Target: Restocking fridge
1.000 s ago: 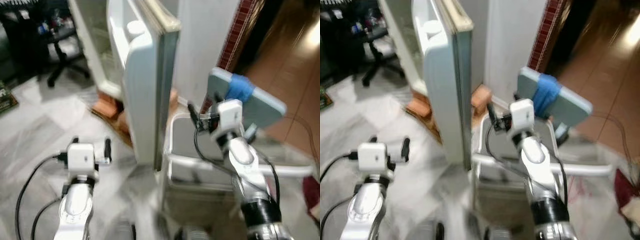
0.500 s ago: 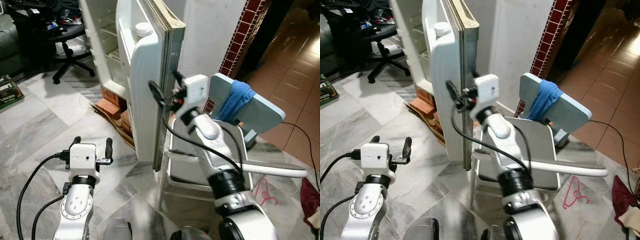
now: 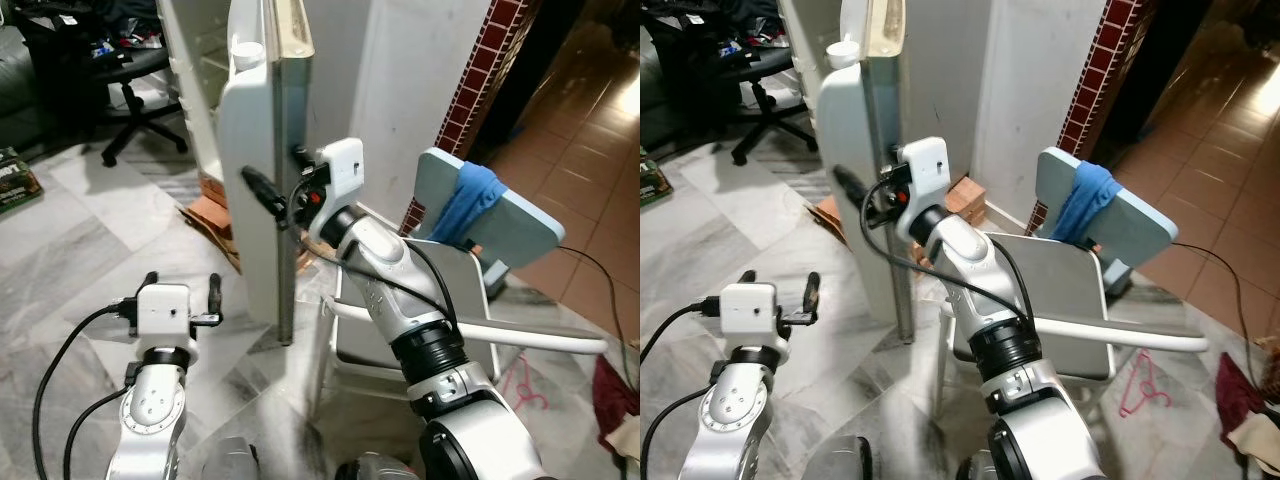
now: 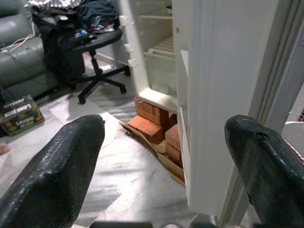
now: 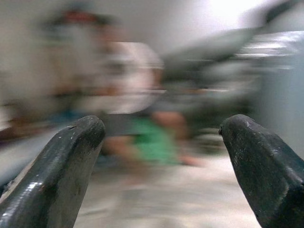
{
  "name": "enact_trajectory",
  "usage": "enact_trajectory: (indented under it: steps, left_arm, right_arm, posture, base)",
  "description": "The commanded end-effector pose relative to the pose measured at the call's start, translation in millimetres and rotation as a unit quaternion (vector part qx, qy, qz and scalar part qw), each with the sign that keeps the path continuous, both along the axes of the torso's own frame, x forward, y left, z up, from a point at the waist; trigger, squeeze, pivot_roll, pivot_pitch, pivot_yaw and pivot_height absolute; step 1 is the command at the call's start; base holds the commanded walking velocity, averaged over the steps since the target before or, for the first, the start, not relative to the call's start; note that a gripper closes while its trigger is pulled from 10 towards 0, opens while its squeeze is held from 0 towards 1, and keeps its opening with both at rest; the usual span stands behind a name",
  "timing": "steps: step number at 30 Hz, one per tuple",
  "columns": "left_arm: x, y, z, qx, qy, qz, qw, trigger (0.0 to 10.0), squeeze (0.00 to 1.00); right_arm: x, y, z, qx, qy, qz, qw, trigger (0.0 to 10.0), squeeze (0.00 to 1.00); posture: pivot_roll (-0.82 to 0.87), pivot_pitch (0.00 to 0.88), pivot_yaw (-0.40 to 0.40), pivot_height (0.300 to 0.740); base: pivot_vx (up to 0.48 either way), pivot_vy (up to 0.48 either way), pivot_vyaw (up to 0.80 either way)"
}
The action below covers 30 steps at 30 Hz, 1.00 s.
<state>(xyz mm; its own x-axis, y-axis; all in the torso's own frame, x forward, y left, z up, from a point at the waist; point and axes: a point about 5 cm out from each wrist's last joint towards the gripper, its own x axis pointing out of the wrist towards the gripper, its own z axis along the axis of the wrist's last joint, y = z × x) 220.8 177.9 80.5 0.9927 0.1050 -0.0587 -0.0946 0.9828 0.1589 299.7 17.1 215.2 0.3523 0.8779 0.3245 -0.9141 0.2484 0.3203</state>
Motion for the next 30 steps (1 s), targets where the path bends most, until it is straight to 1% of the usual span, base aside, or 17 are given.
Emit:
enact_trajectory:
  steps: [1,2,4,7,9,10,11,12,13,16,18,19,21,22,24,29,30]
  left_arm:
    - [-0.6,3.0,0.8,0.002,-0.003,0.008,1.000,10.0,0.00]
    - [-0.5,4.3,0.7,0.001,-0.004,0.010,1.000,10.0,0.00]
    - [-0.1,5.9,0.6,0.001,-0.004,0.013,1.000,10.0,0.00]
    - [1.8,6.0,1.6,0.001,-0.006,0.012,1.000,10.0,0.00]
    - [2.5,5.8,1.9,0.002,-0.007,0.010,1.000,10.0,0.00]
    - [3.5,6.0,1.6,0.003,-0.007,0.008,1.000,10.0,0.00]
    - [3.5,6.0,1.6,0.003,-0.007,0.008,1.000,10.0,0.00]
    - [4.3,6.3,1.4,0.004,-0.006,0.006,1.000,10.0,0.00]
    - [4.6,6.4,1.3,0.004,-0.006,0.006,1.000,10.0,0.00]
    - [6.4,6.9,1.5,0.003,-0.002,0.011,1.000,10.0,0.00]
    - [6.5,7.2,1.6,0.003,-0.001,0.011,1.000,10.0,0.00]
    - [6.5,7.2,1.6,0.003,-0.001,0.011,1.000,10.0,0.00]
    - [4.6,8.7,2.3,0.007,-0.001,0.009,1.000,10.0,0.00]
    - [4.6,8.7,2.3,0.007,-0.001,0.009,1.000,10.0,0.00]
    - [2.3,9.0,0.7,0.007,0.003,0.010,1.000,10.0,0.00]
    - [1.9,6.8,-0.7,0.007,0.006,0.010,1.000,10.0,0.00]
    - [2.8,5.3,-0.1,0.006,0.005,0.010,1.000,10.0,0.00]
  right_arm:
    - [-33.1,22.7,12.0,0.086,0.033,0.135,0.986,10.0,0.00]
    - [-38.2,15.0,8.0,0.083,0.029,0.165,0.982,10.0,0.00]
    - [-40.8,3.6,-5.8,0.057,0.035,0.184,0.981,10.0,0.00]
    - [-30.4,-21.7,-46.8,-0.040,0.039,0.116,0.992,10.0,0.00]
    - [-27.4,-29.7,-58.7,-0.079,0.034,0.093,0.992,10.0,0.00]
    - [-21.5,-37.7,-72.4,-0.135,0.019,0.050,0.989,10.0,0.00]
    - [-21.5,-37.7,-72.4,-0.135,0.019,0.050,0.989,10.0,0.00]
    - [-13.0,-44.0,-84.7,-0.189,-0.004,-0.009,0.982,10.0,0.00]
    - [-10.2,-46.7,-87.7,-0.206,-0.010,-0.029,0.978,10.0,0.00]
    - [6.9,-59.1,-91.5,-0.250,-0.019,-0.131,0.959,10.0,0.00]
    - [13.2,-63.2,-89.2,-0.258,-0.026,-0.165,0.952,10.0,0.00]
    - [13.2,-63.2,-89.2,-0.258,-0.026,-0.165,0.952,10.0,0.00]
    - [29.6,-66.6,-71.9,-0.235,-0.042,-0.238,0.941,10.0,0.00]
    - [29.6,-66.6,-71.9,-0.235,-0.042,-0.238,0.941,10.0,0.00]
    - [37.0,-57.4,-59.5,-0.210,-0.057,-0.268,0.938,10.0,0.00]
    - [47.7,-39.0,-43.6,-0.173,-0.043,-0.313,0.933,10.0,0.00]
    - [50.8,-22.5,-31.3,-0.135,-0.019,-0.316,0.939,10.0,0.00]
  posture:
    - [0.20,0.053,-0.064,0.740]
    - [0.20,0.052,-0.064,0.740]
    - [0.19,0.053,-0.060,0.740]
    - [0.18,0.055,-0.050,0.740]
    - [0.18,0.055,-0.045,0.740]
    - [0.17,0.057,-0.038,0.740]
    - [0.17,0.057,-0.038,0.740]
    - [0.17,0.059,-0.032,0.740]
    - [0.17,0.059,-0.032,0.740]
    - [0.17,0.066,-0.024,0.740]
    - [0.17,0.071,-0.022,0.740]
    - [0.17,0.071,-0.022,0.740]
    - [0.18,0.078,-0.024,0.740]
    - [0.18,0.078,-0.024,0.740]
    - [0.18,0.083,-0.030,0.740]
    - [0.18,0.084,-0.035,0.740]
    - [0.19,0.082,-0.038,0.740]
  base:
    - [0.000,0.000,0.00]
    - [0.000,0.000,0.00]
    - [0.000,0.000,0.00]
    - [0.000,0.000,0.00]
    - [0.000,0.000,0.00]
    - [0.000,0.000,0.00]
    - [0.000,0.000,0.00]
    - [0.000,0.000,0.00]
    - [0.000,0.000,0.00]
    - [0.000,0.000,0.00]
    - [0.000,0.000,0.00]
    - [0.000,0.000,0.00]
    - [0.000,0.000,0.00]
    - [0.000,0.000,0.00]
    - [0.000,0.000,0.00]
    - [0.000,0.000,0.00]
    - [0.000,0.000,0.00]
